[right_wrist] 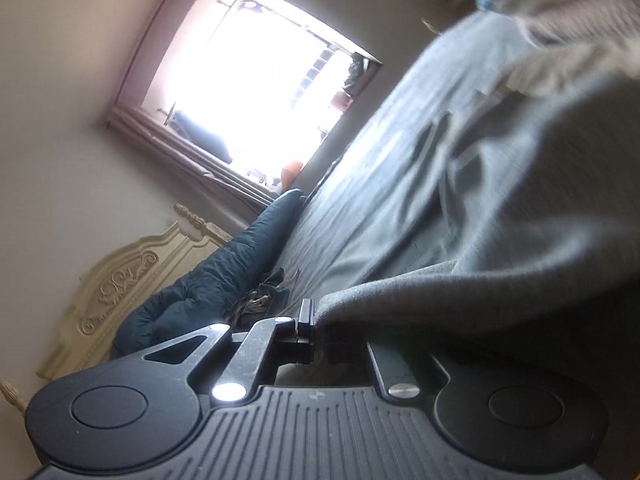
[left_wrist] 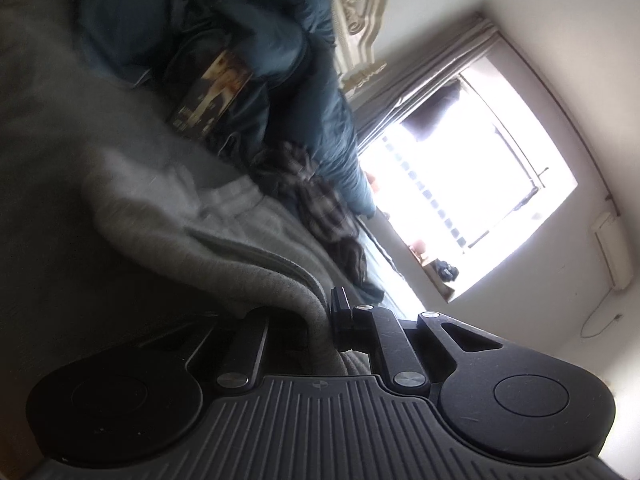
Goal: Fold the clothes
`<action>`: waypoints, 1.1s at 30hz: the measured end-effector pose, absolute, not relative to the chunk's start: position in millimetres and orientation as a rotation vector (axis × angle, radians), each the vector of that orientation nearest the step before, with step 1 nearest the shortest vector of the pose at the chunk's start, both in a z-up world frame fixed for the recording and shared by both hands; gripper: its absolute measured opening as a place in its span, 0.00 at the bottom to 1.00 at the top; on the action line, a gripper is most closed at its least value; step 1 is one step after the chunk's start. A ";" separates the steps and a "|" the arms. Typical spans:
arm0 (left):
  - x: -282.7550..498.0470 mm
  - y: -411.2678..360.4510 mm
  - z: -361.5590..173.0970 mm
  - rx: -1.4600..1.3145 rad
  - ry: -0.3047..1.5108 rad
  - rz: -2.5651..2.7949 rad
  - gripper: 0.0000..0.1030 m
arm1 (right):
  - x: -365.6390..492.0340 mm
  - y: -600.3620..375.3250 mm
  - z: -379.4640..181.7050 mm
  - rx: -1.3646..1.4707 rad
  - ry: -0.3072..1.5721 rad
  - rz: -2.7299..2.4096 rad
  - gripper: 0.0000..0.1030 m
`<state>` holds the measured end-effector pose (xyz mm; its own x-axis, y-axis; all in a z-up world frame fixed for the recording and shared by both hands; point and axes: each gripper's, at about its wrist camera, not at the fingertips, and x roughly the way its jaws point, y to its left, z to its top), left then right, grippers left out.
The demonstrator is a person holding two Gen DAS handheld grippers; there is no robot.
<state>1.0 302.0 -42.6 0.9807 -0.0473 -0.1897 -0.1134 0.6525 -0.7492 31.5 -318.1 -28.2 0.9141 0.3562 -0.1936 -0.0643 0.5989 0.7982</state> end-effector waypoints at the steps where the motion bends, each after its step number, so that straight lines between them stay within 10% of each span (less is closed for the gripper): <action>1: 7.4 301.5 -37.2 -0.846 0.195 0.039 0.08 | 37.9 -317.1 -18.8 0.874 0.348 0.246 0.05; 21: 282.3 268.2 -13.9 -0.464 0.521 0.026 0.13 | 271.7 -331.6 -30.5 0.846 0.643 0.114 0.07; 26: 316.8 295.6 -59.2 -0.796 0.645 0.022 0.38 | 332.3 -345.7 -106.0 1.069 0.875 0.072 0.17; 28: 314.0 312.7 -63.5 -0.981 0.603 -0.042 0.56 | 327.7 -350.9 -100.1 1.101 0.852 0.119 0.39; 33: 294.8 335.8 -65.3 -1.247 0.470 -0.093 0.61 | 311.0 -364.5 -78.0 1.142 0.794 0.119 0.57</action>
